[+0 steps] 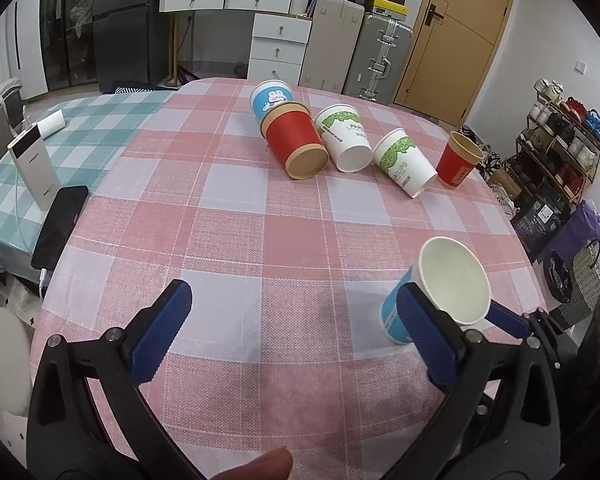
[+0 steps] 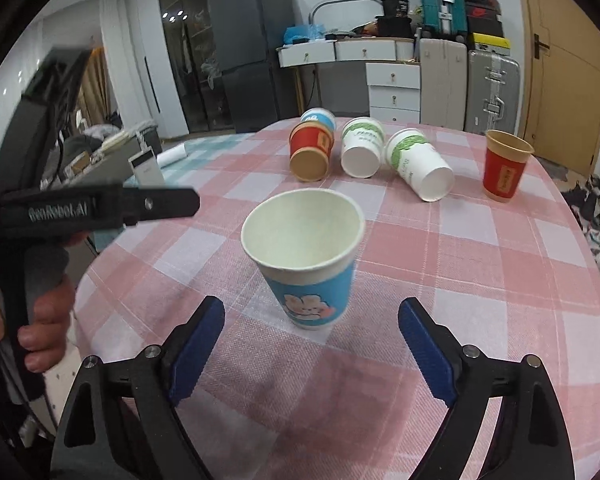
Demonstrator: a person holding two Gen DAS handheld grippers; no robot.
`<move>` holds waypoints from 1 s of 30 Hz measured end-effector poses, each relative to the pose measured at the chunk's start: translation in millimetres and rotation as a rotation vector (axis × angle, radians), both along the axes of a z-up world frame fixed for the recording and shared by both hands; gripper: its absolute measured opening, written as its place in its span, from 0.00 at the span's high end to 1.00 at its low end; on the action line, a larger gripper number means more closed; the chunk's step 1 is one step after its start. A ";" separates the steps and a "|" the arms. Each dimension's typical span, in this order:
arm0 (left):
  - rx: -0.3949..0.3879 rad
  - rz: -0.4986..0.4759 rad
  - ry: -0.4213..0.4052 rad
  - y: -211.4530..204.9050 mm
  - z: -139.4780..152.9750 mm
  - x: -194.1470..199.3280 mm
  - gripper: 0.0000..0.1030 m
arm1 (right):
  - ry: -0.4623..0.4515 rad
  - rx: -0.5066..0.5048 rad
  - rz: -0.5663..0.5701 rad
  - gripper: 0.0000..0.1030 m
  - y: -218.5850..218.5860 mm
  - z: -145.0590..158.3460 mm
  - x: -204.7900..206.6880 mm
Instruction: Flip cup upright
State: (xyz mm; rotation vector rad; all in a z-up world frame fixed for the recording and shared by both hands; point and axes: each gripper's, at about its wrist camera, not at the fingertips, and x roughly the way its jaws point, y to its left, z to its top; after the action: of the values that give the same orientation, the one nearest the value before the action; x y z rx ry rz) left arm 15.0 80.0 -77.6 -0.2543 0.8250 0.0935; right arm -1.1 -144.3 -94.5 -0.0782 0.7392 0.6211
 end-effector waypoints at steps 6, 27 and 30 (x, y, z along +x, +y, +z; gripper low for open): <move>0.019 -0.036 -0.018 -21.2 13.4 -12.6 0.01 | -0.047 0.086 -0.052 0.06 -31.8 35.5 -13.1; 0.054 -0.112 -0.088 -68.8 57.6 -51.0 0.01 | -0.139 0.199 -0.032 0.03 -61.4 103.1 -46.9; 0.052 -0.112 -0.090 -67.9 58.6 -52.4 0.01 | -0.145 0.193 -0.031 0.03 -60.1 102.4 -48.7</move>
State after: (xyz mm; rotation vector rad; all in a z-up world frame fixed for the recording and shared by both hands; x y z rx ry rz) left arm -37.3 12.2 -19.0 -0.1613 0.7448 -0.0016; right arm -49.8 -204.4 7.9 0.0655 0.5373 0.6475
